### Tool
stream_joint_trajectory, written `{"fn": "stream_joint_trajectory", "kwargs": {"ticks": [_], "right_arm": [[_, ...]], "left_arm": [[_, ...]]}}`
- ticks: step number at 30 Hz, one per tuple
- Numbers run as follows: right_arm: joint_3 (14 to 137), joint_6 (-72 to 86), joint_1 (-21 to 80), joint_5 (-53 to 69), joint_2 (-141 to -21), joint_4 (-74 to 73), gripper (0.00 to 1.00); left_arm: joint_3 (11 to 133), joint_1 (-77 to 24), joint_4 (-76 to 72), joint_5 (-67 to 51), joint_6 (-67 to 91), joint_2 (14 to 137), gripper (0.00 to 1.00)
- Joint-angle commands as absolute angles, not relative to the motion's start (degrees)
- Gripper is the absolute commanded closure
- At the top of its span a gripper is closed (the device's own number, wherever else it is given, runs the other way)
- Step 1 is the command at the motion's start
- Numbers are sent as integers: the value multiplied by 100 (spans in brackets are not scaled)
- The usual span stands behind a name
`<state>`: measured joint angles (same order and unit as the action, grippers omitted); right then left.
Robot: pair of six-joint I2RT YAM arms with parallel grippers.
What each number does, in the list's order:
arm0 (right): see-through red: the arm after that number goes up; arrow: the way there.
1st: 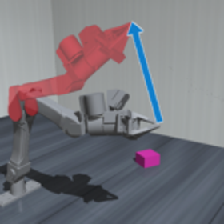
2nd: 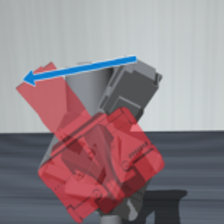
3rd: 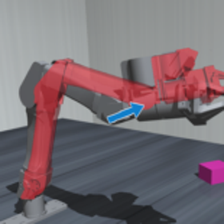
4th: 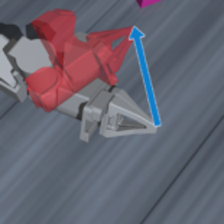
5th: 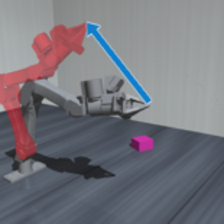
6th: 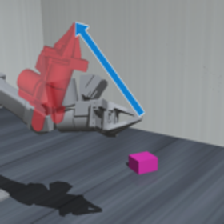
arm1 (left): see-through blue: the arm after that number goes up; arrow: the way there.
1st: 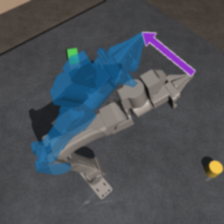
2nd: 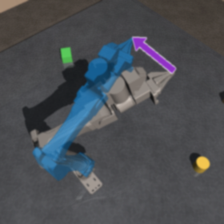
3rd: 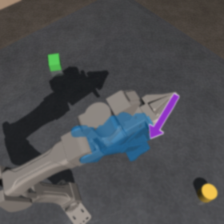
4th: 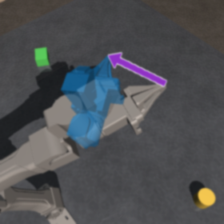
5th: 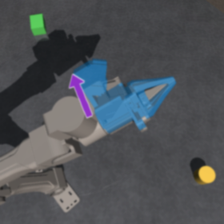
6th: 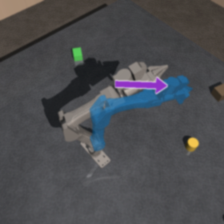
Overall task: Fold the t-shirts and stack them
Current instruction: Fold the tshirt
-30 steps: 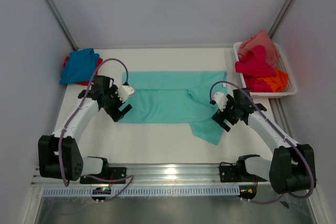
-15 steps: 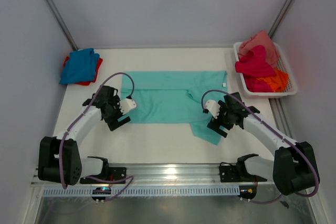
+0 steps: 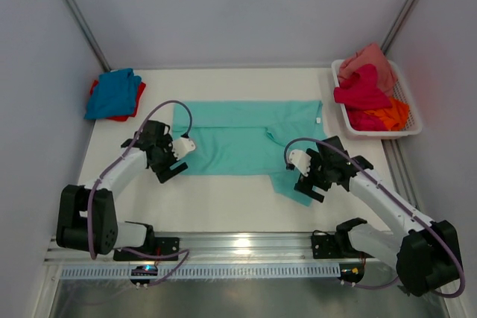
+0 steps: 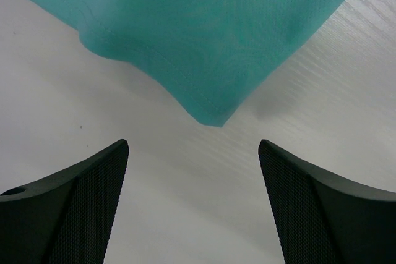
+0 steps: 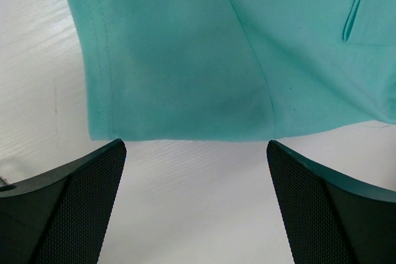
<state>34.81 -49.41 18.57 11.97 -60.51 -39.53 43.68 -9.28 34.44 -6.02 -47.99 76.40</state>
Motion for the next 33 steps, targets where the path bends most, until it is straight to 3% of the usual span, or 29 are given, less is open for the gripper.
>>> {"fn": "stream_joint_trajectory", "kwargs": {"ticks": [1,17,33], "right_arm": [[3621,-5027,2082,1406,-5731,-4289,0],[2839,-5343,2435,1143,-5634,-4307,1],[3216,-5353,2540,1292,-6319,-3876,1]], "left_arm": [[4517,-976,3217,-738,-4650,7760,13],[4729,-1230,3006,-703,-4289,8156,16],[4720,-1318,2997,-545,-4289,8262,20]]}}
